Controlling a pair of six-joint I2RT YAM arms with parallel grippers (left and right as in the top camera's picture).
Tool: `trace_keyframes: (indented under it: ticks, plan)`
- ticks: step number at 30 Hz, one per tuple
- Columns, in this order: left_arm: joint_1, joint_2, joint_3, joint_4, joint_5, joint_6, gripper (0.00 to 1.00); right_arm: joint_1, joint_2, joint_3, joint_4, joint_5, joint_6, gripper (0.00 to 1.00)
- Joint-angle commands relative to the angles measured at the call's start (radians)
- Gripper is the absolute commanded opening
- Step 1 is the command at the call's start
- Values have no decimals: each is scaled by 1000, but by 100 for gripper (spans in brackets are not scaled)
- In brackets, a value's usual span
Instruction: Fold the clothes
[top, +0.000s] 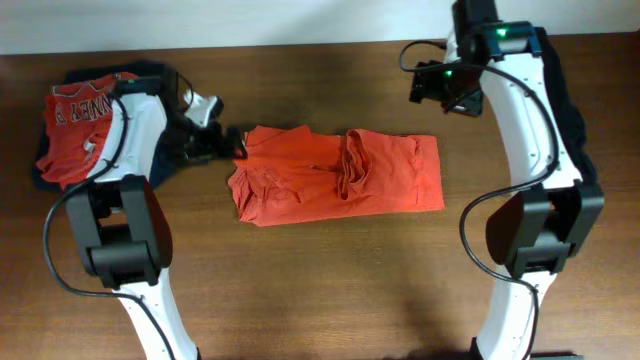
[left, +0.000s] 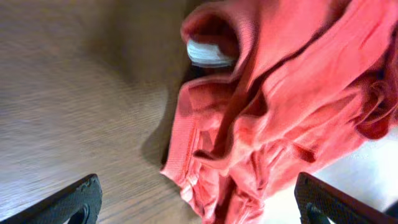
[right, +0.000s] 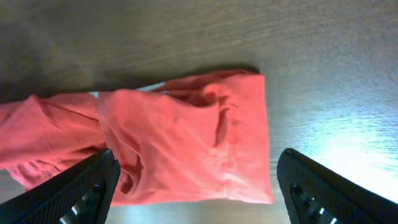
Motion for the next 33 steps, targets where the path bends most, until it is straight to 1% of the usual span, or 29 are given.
trace_keyframes:
  ticks: [1,3,7,16,23,25,26,27,29,31,33]
  plan:
    - [-2,-6,-102,66,44,58,99,-13,-21,15,-16,-38,-50,84]
    - [-4,-6,-150,119,45,57,99,-14,-22,15,-21,-38,-51,84]
    - [-13,-5,-198,176,45,57,99,-13,-22,15,-22,-38,-51,85]
    - [-60,-5,-204,299,48,58,99,-13,-22,15,-27,-38,-51,86]
    - [-65,-5,-204,316,49,94,99,-13,-21,15,-33,-38,-51,86]
    - [-71,-5,-204,312,48,94,95,-13,-21,15,-36,-38,-51,86]
    - [-74,-5,-204,311,48,94,91,-13,-21,15,-38,-38,-51,85]
    - [-80,-5,-204,309,48,94,84,-13,-21,15,-40,-38,-51,85]
    - [-92,-5,-204,307,48,94,78,-13,-21,15,-44,-38,-51,86]
    - [-109,-3,-204,314,48,94,69,-13,-21,15,-48,-38,-51,86]
    - [-124,2,-204,324,48,94,67,-13,-21,15,-50,-38,-51,86]
